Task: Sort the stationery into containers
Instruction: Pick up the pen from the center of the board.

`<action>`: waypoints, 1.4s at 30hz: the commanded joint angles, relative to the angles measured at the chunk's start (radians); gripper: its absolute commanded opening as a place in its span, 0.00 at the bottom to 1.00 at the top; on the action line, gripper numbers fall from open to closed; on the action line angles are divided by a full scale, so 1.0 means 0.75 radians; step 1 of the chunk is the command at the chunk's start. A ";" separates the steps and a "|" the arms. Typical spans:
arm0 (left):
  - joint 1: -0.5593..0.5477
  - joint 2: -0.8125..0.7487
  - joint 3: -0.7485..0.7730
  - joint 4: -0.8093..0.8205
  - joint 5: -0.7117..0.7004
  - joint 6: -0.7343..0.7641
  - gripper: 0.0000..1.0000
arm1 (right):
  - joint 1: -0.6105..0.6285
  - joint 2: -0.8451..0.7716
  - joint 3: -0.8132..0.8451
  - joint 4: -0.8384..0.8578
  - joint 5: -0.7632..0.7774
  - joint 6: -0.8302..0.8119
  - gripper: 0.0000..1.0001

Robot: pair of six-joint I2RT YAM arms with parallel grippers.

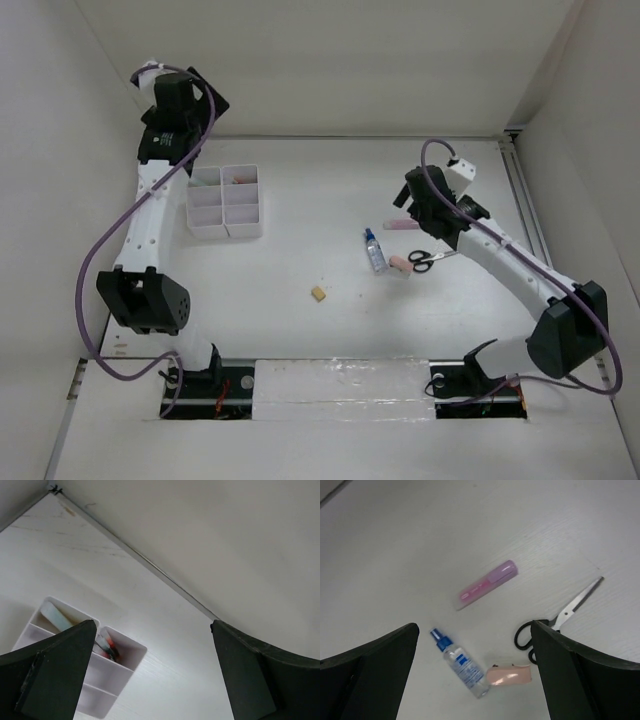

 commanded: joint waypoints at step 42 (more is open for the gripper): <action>-0.217 -0.180 0.019 -0.090 0.353 0.161 1.00 | -0.336 0.936 0.574 -0.608 -0.197 0.832 0.06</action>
